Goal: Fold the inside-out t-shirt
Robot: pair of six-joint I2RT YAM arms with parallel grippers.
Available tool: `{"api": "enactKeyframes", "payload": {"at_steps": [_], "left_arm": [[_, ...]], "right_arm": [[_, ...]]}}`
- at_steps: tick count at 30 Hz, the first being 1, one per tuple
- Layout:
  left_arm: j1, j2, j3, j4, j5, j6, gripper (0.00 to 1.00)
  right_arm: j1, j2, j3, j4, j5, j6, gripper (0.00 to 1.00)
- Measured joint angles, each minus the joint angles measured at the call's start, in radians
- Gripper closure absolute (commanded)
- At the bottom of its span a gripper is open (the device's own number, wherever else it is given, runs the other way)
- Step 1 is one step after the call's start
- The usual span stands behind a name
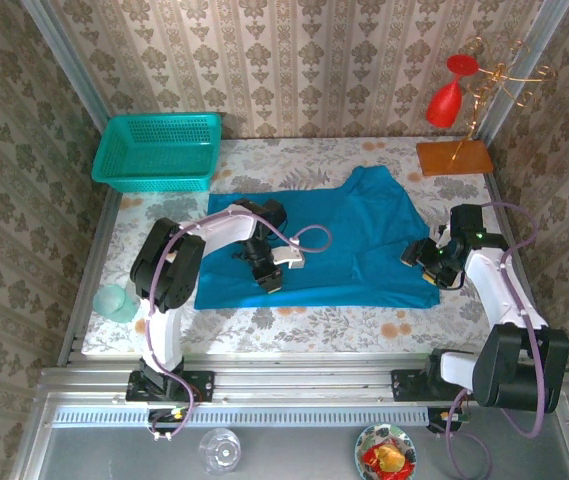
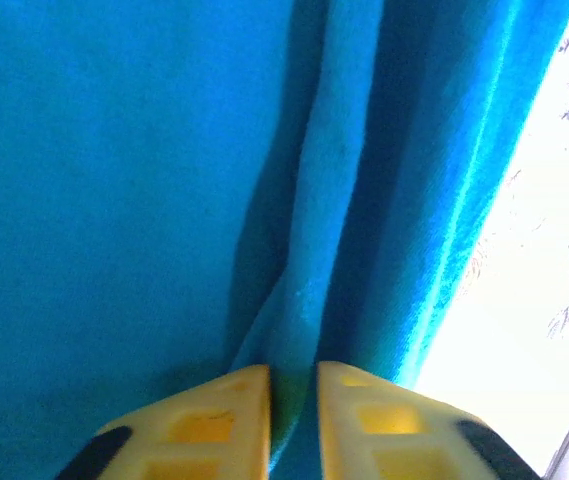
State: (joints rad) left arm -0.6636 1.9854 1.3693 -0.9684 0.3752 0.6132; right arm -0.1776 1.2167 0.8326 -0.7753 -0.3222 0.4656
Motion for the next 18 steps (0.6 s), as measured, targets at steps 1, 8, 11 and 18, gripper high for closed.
{"api": "enactKeyframes", "payload": {"at_steps": [1, 8, 11, 18], "left_arm": [[0.0, 0.0, 0.0, 0.0, -0.004, 0.003, 0.92], [0.0, -0.002, 0.0, 0.004, -0.035, 0.016, 1.0], [0.0, -0.017, 0.0, 0.007, -0.044, 0.016, 1.0], [0.0, -0.088, 0.018, 0.008, -0.067, 0.016, 1.0]], "right_arm": [[0.0, -0.003, 0.0, -0.002, 0.0, 0.0, 0.35], [0.0, -0.007, -0.003, -0.004, -0.001, 0.0, 0.35], [0.001, -0.007, -0.015, -0.002, -0.008, 0.0, 0.35], [0.012, 0.013, -0.093, 0.039, -0.061, 0.008, 0.34]]}}
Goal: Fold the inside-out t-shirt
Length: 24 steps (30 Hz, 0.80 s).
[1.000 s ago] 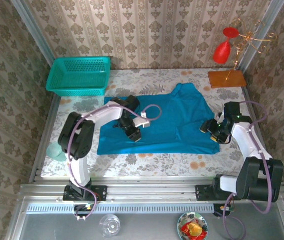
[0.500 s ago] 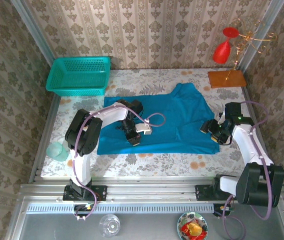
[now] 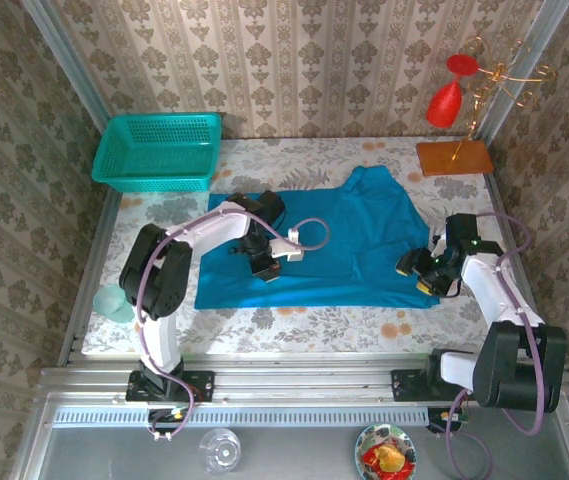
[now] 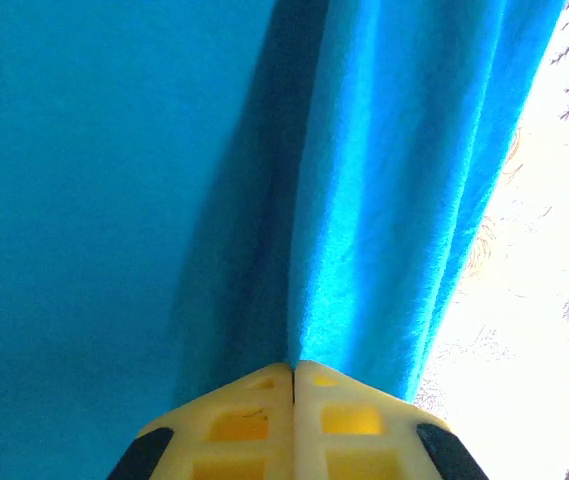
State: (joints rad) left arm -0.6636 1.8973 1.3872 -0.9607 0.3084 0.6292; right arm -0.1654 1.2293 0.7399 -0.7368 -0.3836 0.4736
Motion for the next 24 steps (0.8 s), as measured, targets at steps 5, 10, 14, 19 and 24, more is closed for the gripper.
{"api": "enactKeyframes", "payload": {"at_steps": [5, 10, 14, 19, 24], "left_arm": [[0.0, 0.0, 0.005, 0.0, -0.026, -0.001, 1.0], [0.003, 0.015, 0.006, 0.003, -0.061, -0.013, 1.0], [0.01, 0.044, 0.01, 0.005, -0.082, -0.034, 1.0], [0.01, 0.07, 0.017, 0.007, -0.093, -0.058, 0.83], [0.022, 0.069, 0.019, 0.002, -0.116, -0.087, 0.72]], "right_arm": [[0.0, 0.054, -0.037, 0.042, -0.014, 0.028, 0.32], [0.0, 0.092, -0.047, 0.058, 0.045, 0.07, 0.32], [-0.003, 0.126, -0.061, 0.068, 0.114, 0.107, 0.32], [-0.005, 0.138, -0.067, 0.077, 0.145, 0.134, 0.33], [-0.005, 0.134, -0.055, 0.071, 0.145, 0.131, 0.35]]}}
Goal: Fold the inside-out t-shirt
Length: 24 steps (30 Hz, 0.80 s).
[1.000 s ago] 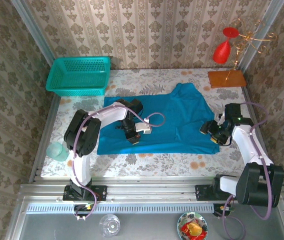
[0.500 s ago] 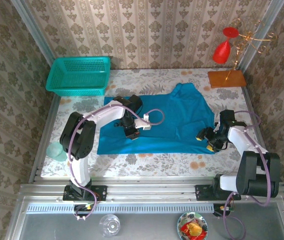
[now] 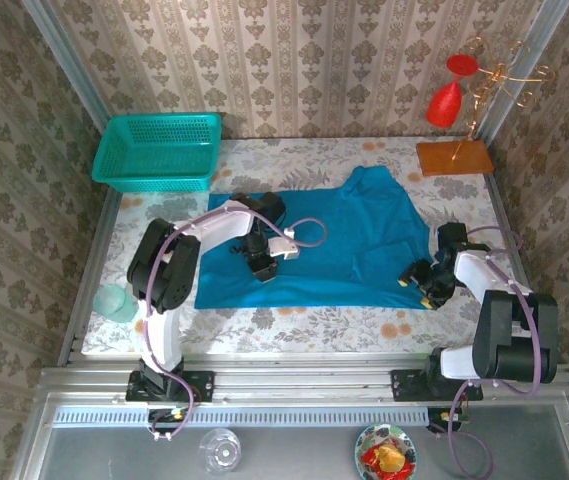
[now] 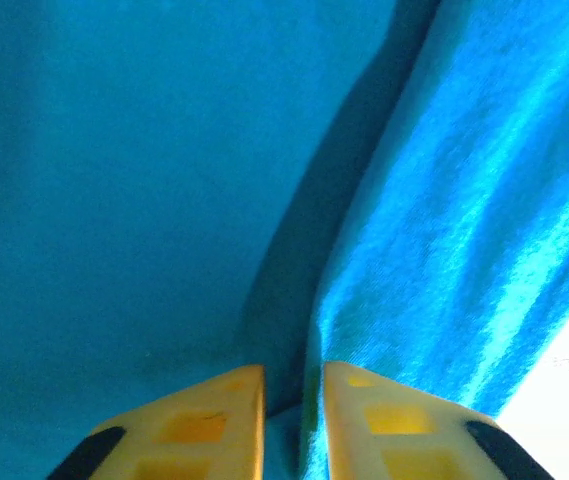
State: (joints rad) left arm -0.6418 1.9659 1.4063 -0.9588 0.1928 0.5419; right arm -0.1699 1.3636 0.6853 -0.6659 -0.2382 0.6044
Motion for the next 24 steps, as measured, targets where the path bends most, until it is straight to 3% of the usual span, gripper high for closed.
{"api": "enactKeyframes", "payload": {"at_steps": [12, 18, 24], "left_arm": [[0.135, -0.078, 0.001, -0.118, -0.073, -0.008, 0.64], [0.166, -0.07, -0.001, -0.137, -0.11, -0.027, 0.62], [0.22, -0.054, -0.012, -0.143, -0.13, -0.057, 0.6]], "right_arm": [[0.101, -0.004, 0.048, 0.044, -0.126, -0.005, 0.33], [0.044, 0.097, 0.035, 0.064, -0.108, -0.002, 0.33], [-0.045, 0.099, 0.035, 0.064, -0.108, -0.002, 0.32]]}}
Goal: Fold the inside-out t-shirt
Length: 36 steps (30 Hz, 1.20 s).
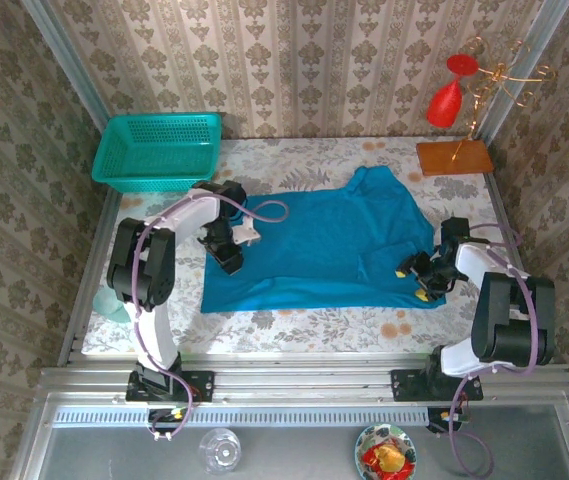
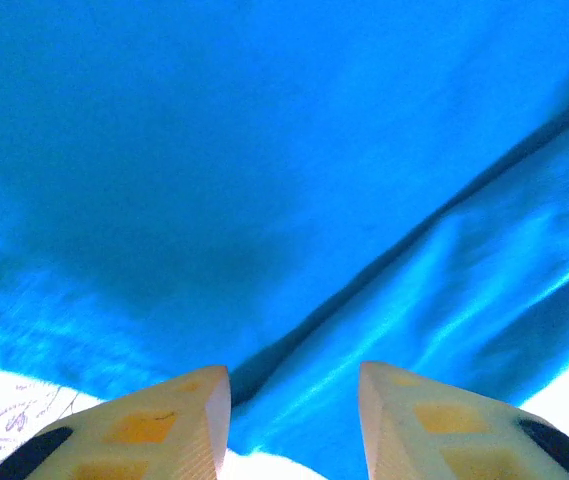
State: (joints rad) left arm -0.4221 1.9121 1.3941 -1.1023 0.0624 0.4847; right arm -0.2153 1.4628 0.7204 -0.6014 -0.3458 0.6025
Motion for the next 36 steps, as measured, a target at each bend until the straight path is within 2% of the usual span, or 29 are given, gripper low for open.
{"api": "enactKeyframes", "payload": {"at_steps": [15, 27, 36], "left_arm": [[0.025, 0.071, -0.048, -0.021, -0.007, -0.039, 0.6], [0.031, 0.069, -0.053, -0.032, -0.007, -0.059, 0.94], [0.053, 0.02, -0.053, -0.032, -0.016, -0.063, 0.98]], "right_arm": [[-0.016, -0.001, 0.005, -0.009, 0.014, -0.016, 0.33], [-0.023, -0.002, 0.01, -0.019, 0.041, -0.023, 0.33], [-0.029, -0.001, 0.01, -0.018, 0.051, -0.023, 0.33]]}}
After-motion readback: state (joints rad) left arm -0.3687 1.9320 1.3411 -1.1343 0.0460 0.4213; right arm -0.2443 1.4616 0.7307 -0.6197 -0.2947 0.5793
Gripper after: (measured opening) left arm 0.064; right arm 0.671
